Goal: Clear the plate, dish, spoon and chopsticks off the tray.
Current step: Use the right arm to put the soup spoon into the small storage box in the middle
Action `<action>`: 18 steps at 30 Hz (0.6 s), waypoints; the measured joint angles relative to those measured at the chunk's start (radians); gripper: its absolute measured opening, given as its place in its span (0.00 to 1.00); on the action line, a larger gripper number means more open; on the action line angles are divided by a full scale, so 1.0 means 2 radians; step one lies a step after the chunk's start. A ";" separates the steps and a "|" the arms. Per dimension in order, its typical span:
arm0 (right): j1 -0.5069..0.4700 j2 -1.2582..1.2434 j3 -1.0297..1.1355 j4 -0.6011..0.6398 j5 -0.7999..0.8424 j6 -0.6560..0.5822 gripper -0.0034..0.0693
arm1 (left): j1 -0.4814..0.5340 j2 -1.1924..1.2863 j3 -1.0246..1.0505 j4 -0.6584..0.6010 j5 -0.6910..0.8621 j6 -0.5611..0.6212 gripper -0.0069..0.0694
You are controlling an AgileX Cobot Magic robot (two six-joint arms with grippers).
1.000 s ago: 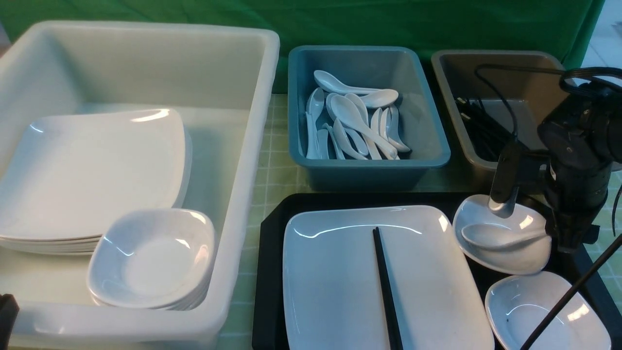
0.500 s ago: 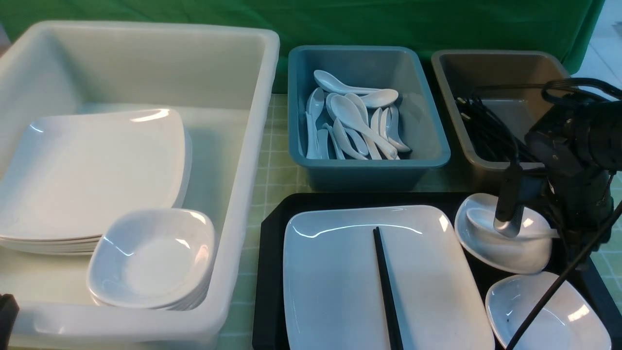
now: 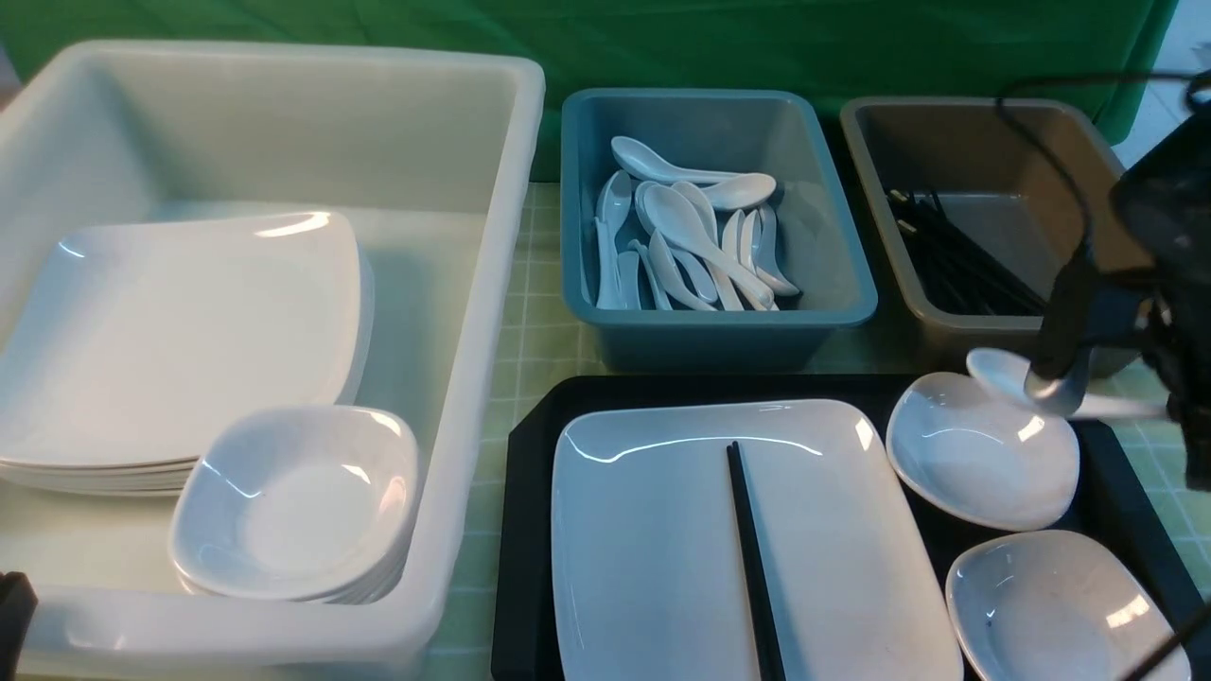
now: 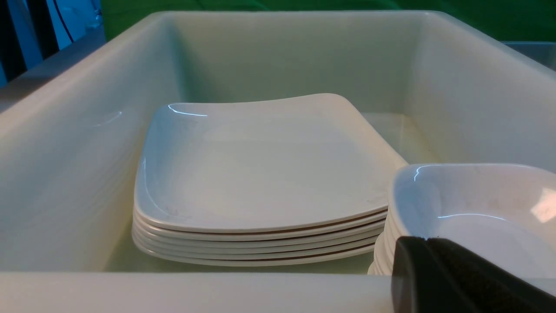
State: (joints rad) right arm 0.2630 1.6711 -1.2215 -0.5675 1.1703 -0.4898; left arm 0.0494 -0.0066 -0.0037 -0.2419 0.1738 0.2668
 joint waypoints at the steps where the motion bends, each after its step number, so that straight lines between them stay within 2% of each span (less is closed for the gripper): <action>1: 0.000 -0.011 0.000 0.003 -0.004 0.000 0.22 | 0.000 0.000 0.000 0.000 0.000 0.000 0.09; 8: 0.000 -0.068 -0.001 0.069 -0.048 0.001 0.22 | 0.000 0.000 0.000 0.000 0.000 0.000 0.09; 18: 0.004 -0.021 -0.110 0.287 -0.116 0.071 0.22 | 0.000 0.000 0.000 0.000 0.000 0.000 0.09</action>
State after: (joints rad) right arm 0.2703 1.6289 -1.4410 0.0071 0.9375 -0.3486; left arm 0.0494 -0.0066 -0.0037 -0.2419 0.1738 0.2668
